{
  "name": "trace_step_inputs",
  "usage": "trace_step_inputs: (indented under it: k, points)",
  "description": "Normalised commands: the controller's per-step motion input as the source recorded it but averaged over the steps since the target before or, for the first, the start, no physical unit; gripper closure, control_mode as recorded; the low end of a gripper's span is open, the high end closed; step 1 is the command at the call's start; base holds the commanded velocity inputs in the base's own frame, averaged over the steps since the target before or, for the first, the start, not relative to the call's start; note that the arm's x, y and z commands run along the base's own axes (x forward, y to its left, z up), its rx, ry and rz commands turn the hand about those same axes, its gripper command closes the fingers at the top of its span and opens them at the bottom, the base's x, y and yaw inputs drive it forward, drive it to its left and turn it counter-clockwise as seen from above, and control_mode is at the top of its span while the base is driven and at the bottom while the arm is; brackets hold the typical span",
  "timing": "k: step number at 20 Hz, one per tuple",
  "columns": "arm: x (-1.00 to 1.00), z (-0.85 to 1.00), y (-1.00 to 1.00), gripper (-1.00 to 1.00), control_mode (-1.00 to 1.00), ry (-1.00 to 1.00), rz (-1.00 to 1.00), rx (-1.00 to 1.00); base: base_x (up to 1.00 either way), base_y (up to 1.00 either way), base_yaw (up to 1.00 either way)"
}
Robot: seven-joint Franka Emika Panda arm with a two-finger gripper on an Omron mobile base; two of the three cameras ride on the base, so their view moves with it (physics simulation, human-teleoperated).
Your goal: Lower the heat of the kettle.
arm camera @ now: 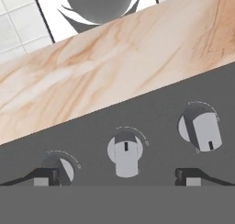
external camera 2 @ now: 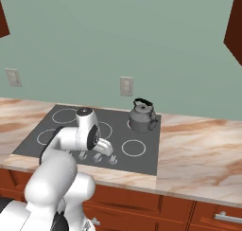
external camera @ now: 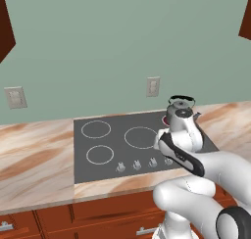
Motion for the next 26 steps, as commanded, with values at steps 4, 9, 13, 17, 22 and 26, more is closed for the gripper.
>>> trace_step_inputs:
  k: [4, 9, 13, 17, 22, 26]
  points:
    - [0.0, -0.15, 0.11, -1.0, -1.0, 0.0, 0.01, 0.0, 0.0, 0.0, 0.0]
    - [0.0, -0.16, 0.16, -1.0, -1.0, 0.0, 0.0, 0.0, 0.0, 0.0, 0.0]
    - [-0.01, -0.18, 0.01, -1.0, -1.0, 0.0, 0.02, 0.0, 0.0, 0.0, 0.0]
    - [-0.13, -0.18, 0.0, -1.0, -1.0, 0.0, 0.03, 0.0, 0.0, 0.0, 0.0]
    - [-0.2, -0.16, -0.01, -1.0, -1.0, 0.0, 0.02, 0.0, 0.0, 0.0, 0.0]
    - [-0.17, -0.17, 0.0, -1.0, -1.0, 0.0, 0.03, 0.0, 0.0, 0.0, 0.0]
